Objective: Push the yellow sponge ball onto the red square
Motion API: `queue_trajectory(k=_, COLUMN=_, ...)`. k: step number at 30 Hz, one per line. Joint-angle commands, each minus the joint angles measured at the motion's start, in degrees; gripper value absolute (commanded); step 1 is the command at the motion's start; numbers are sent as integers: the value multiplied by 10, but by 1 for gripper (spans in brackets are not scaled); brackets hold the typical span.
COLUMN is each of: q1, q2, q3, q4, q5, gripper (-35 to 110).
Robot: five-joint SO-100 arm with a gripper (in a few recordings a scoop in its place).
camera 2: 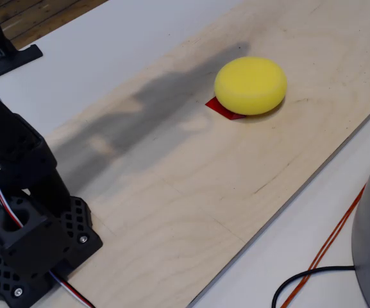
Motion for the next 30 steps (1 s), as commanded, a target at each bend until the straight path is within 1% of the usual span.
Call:
queue_trajectory(k=1, q1=23, q2=5, q3=-32, q4=30, q5=19, gripper=-1)
queue_trajectory(k=7, q1=19, q2=9, q3=-28, q4=28, q5=26, gripper=0)
queue_trajectory(k=8, q1=18, q2=11, q3=-25, q4=24, q5=21, gripper=4)
queue_trajectory(k=9, q1=11, q2=15, q3=-18, q4=22, q5=1, gripper=22)
queue_trajectory(k=10, q1=-1, q2=18, q3=-15, q4=20, q5=-28, gripper=32)
queue_trajectory(k=11, q1=-8, q2=21, q3=-12, q4=20, q5=-38, gripper=36)
queue_trajectory(k=15, q1=-9, q2=17, q3=-18, q4=20, q5=-31, gripper=38)
queue_trajectory(k=18, q1=-10, q2=16, q3=-19, q4=20, q5=-31, gripper=36)
queue_trajectory(k=19, q1=-9, q2=18, q3=-18, q4=13, q5=-20, gripper=30)
queue_trajectory(k=20, q1=-7, q2=18, q3=-20, q4=2, q5=-9, gripper=13)
queue_trajectory(k=21, q1=-4, q2=16, q3=-25, q4=-9, q5=0, gripper=0)
queue_trajectory(k=30, q1=8, q2=7, q3=-12, q4=-22, q5=10, gripper=0)
